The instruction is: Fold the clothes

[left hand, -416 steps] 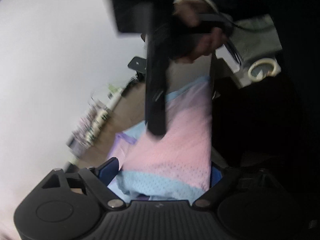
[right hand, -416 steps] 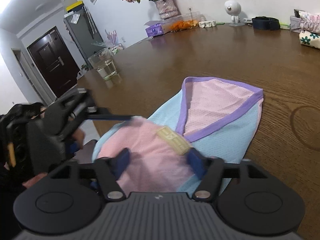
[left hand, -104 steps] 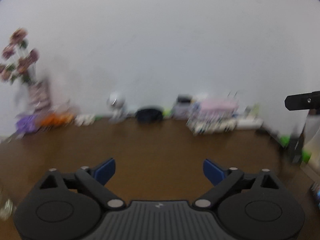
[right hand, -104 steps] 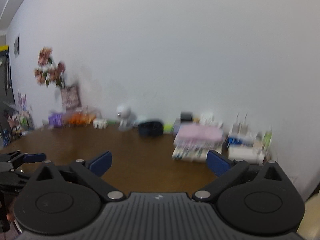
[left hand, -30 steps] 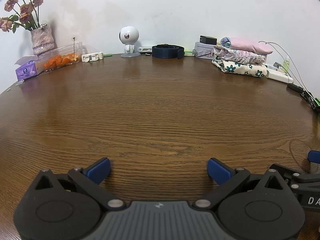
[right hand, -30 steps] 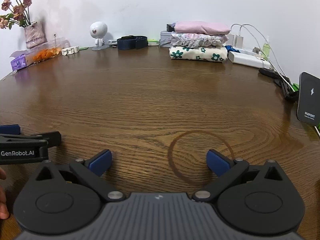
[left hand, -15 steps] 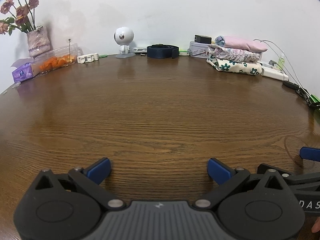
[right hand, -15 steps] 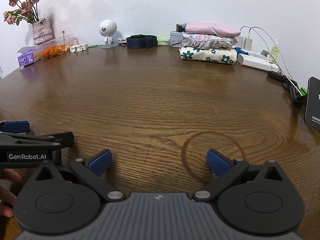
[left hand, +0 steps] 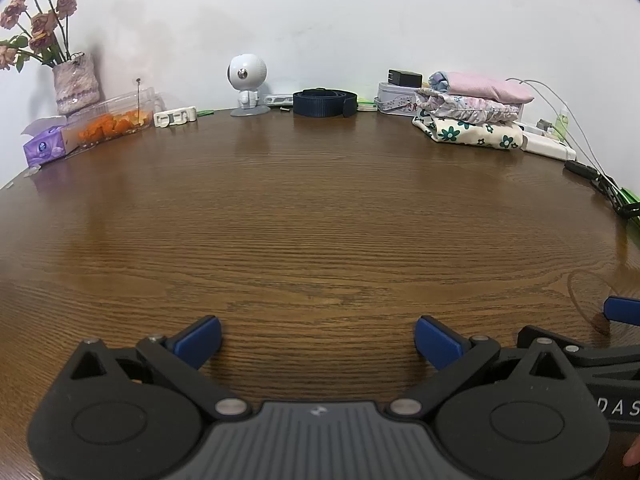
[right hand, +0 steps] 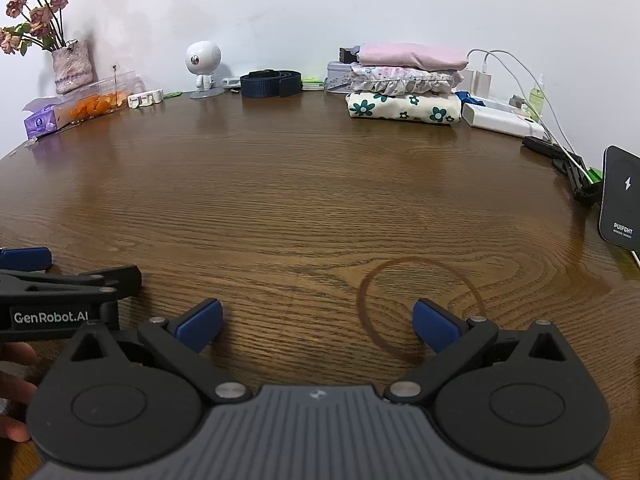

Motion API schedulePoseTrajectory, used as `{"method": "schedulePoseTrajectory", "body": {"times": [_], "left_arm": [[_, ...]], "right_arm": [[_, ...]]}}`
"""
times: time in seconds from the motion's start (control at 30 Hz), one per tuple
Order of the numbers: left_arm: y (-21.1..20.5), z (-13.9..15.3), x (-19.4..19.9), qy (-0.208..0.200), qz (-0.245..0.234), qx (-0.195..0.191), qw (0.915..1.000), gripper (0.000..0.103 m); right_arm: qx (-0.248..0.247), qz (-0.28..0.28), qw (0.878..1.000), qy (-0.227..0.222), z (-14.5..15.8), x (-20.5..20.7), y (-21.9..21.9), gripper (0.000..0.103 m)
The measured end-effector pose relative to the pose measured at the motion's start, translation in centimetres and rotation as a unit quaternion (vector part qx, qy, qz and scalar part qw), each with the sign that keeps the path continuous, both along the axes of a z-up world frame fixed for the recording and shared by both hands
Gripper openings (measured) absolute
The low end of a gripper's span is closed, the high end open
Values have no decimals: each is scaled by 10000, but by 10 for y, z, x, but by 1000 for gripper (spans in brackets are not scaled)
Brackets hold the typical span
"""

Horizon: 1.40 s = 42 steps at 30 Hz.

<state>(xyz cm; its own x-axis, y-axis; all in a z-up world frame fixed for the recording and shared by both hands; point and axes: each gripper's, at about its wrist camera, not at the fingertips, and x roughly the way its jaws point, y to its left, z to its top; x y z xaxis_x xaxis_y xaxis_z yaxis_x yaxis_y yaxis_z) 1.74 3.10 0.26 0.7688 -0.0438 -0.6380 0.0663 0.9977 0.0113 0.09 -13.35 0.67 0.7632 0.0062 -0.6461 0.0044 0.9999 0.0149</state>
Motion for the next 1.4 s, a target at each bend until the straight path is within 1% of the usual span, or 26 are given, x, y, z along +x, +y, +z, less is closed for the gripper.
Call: {"method": "schedulePoseTrajectory", "body": {"times": [1.4], "left_arm": [[1,-1,2,2,-98,-12,10000,103]], "right_arm": [[7,-34,10000,-21,1,-1,2,103]]}}
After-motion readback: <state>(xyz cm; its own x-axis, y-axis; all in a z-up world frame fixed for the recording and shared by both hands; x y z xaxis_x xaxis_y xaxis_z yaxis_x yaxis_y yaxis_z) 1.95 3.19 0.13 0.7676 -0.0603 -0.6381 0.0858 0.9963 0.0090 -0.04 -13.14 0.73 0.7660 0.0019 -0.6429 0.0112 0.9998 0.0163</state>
